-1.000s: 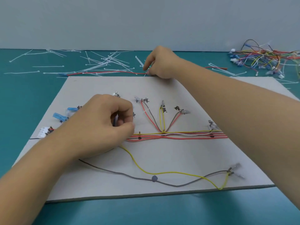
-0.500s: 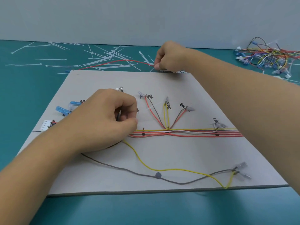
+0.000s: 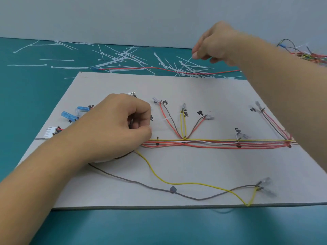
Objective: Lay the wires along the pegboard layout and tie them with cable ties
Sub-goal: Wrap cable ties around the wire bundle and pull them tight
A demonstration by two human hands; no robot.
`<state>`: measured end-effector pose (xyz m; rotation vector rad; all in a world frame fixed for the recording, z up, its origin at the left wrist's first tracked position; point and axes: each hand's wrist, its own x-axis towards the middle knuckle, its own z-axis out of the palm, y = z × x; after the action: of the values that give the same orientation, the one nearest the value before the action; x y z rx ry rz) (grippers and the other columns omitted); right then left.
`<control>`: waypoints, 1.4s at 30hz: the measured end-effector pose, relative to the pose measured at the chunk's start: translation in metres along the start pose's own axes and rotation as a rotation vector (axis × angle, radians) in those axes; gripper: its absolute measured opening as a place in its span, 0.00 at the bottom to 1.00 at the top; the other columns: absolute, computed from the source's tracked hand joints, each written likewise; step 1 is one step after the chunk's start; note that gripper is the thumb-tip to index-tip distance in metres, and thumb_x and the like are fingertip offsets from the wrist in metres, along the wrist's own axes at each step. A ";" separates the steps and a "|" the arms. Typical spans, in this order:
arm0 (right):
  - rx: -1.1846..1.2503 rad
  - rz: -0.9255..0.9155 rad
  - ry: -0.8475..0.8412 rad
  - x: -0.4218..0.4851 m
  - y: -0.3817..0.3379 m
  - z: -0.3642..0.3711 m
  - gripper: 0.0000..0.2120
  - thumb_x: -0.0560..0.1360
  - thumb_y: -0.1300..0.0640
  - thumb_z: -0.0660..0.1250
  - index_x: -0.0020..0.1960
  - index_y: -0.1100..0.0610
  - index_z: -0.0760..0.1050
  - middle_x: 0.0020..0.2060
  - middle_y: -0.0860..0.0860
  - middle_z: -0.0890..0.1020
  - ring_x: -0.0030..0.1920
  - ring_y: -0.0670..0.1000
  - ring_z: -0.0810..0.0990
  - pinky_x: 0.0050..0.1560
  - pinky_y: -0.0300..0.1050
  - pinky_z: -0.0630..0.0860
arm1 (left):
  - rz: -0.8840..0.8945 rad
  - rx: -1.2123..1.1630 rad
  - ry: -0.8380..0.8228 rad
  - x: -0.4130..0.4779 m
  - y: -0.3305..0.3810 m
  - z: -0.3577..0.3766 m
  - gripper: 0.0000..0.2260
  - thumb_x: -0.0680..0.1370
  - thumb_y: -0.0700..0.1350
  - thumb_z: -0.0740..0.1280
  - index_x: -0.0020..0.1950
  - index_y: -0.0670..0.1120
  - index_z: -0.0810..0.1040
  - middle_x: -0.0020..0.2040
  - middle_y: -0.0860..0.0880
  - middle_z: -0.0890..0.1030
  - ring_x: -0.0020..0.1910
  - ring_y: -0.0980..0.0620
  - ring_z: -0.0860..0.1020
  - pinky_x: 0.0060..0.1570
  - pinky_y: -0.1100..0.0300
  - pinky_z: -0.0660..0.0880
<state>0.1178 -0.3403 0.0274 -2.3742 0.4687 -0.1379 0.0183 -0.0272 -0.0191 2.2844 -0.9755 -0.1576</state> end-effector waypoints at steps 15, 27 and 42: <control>0.921 -0.015 0.037 -0.088 -0.020 0.006 0.08 0.73 0.69 0.71 0.43 0.58 0.78 0.36 0.53 0.81 0.36 0.52 0.83 0.41 0.41 0.81 | -0.051 -0.071 0.274 0.000 0.008 -0.005 0.04 0.71 0.51 0.69 0.40 0.52 0.80 0.34 0.60 0.78 0.32 0.56 0.72 0.31 0.69 0.68; 0.978 -0.183 -0.127 -0.196 0.003 0.002 0.07 0.62 0.65 0.71 0.39 0.60 0.78 0.35 0.54 0.84 0.34 0.50 0.80 0.41 0.43 0.80 | 0.000 -0.136 0.311 -0.004 0.012 -0.012 0.03 0.73 0.45 0.72 0.41 0.49 0.80 0.33 0.61 0.77 0.31 0.62 0.70 0.32 0.74 0.65; 1.054 -0.117 -0.400 -0.208 0.000 0.030 0.09 0.66 0.67 0.72 0.44 0.59 0.78 0.38 0.54 0.83 0.38 0.53 0.84 0.41 0.44 0.81 | 0.171 -0.165 0.185 -0.017 0.046 0.002 0.06 0.74 0.46 0.72 0.36 0.52 0.83 0.35 0.54 0.77 0.41 0.52 0.75 0.43 0.61 0.69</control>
<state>-0.0681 -0.2449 0.0112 -1.3335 0.0192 0.0411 -0.0227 -0.0407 0.0045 2.0160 -1.0154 0.0433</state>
